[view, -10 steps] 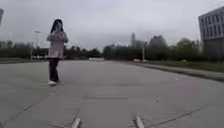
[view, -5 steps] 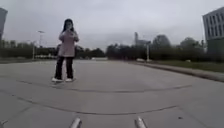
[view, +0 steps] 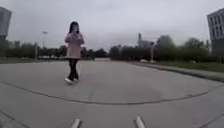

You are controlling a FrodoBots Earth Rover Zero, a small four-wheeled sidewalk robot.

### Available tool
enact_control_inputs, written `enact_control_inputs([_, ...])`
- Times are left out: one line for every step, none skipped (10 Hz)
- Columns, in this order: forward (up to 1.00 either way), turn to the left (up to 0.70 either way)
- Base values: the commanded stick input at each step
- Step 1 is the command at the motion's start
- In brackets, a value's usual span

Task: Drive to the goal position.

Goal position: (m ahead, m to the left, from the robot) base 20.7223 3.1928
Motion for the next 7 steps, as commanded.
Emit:
enact_control_inputs([1.0, 0.06])
enact_control_inputs([1.0, 0.06])
enact_control_inputs([1.0, 0.06])
enact_control_inputs([1.0, 0.06])
enact_control_inputs([1.0, 0.06])
enact_control_inputs([1.0, 0.06])
enact_control_inputs([1.0, 0.06])
